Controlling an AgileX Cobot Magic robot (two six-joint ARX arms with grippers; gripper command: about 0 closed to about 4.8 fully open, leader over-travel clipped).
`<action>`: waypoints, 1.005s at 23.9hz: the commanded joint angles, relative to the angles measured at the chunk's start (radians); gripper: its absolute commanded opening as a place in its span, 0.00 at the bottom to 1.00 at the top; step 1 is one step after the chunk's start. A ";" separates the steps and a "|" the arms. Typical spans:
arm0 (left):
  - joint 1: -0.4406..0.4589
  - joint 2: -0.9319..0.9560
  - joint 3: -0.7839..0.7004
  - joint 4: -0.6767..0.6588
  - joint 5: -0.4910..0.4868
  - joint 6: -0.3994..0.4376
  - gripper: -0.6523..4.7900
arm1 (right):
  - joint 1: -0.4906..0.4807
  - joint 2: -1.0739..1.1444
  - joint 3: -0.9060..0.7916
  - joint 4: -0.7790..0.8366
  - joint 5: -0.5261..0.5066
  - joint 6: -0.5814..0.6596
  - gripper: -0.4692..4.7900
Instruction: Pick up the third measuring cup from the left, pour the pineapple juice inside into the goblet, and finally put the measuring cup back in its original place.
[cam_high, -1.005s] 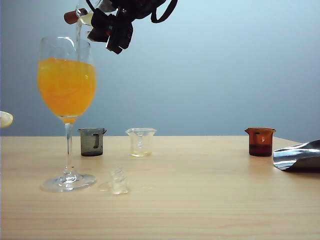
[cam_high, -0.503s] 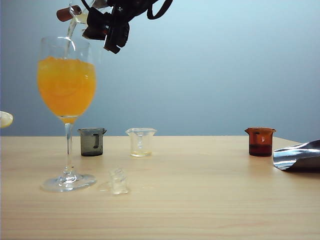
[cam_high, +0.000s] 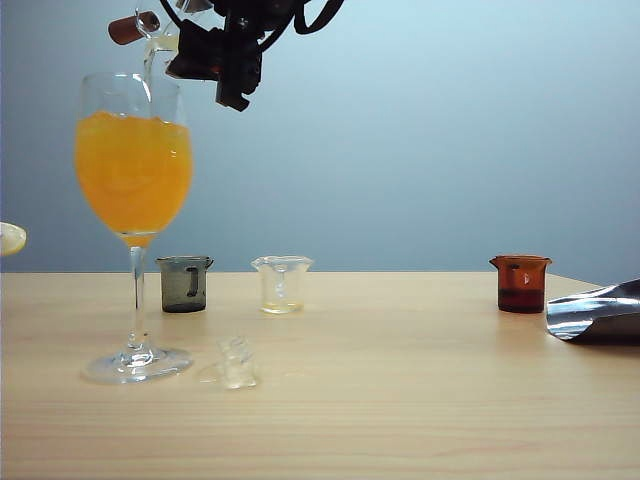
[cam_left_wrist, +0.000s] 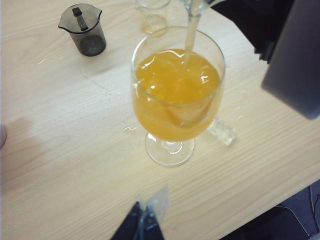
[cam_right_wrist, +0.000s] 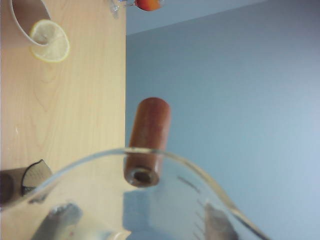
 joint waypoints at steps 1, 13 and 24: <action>0.000 -0.002 0.001 -0.014 -0.003 0.004 0.11 | 0.002 -0.008 0.008 0.030 0.001 -0.075 0.25; 0.000 -0.002 0.001 -0.030 -0.003 0.045 0.11 | 0.002 -0.008 0.008 0.050 -0.003 -0.167 0.25; 0.000 -0.002 0.001 -0.031 -0.004 0.045 0.11 | 0.002 -0.008 0.008 0.088 -0.010 -0.277 0.25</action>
